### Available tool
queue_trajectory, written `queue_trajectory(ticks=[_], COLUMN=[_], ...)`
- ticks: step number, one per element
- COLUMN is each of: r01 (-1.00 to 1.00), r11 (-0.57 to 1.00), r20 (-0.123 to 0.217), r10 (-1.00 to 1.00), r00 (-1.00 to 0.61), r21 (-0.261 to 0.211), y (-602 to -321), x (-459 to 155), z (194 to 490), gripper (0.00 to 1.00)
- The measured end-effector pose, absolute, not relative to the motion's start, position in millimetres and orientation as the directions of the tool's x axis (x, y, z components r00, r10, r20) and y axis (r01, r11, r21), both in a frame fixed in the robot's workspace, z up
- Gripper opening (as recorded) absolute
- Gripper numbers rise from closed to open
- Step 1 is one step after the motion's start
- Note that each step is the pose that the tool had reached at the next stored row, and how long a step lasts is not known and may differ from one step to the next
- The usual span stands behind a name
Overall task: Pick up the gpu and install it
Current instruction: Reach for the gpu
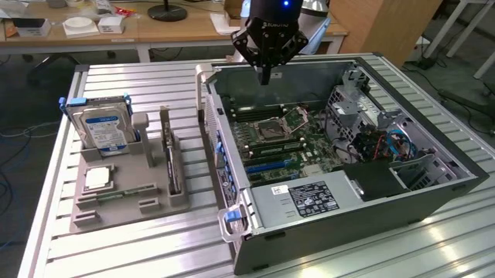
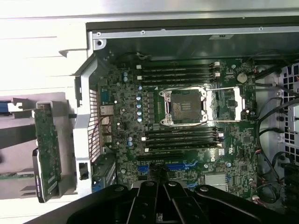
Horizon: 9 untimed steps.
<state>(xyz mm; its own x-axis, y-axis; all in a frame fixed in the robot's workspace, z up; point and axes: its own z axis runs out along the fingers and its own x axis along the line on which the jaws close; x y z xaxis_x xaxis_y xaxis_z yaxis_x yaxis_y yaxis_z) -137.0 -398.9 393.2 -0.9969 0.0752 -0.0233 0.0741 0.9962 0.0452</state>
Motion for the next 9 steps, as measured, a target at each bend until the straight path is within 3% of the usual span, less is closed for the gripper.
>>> queue_trajectory(ticks=[9], r01=[0.074], r11=[0.996], r20=[-0.023], r10=[0.075], r00=[-0.997], r21=[0.045], y=[-398.9], x=[-148.4], z=[393.3], gripper=[0.10])
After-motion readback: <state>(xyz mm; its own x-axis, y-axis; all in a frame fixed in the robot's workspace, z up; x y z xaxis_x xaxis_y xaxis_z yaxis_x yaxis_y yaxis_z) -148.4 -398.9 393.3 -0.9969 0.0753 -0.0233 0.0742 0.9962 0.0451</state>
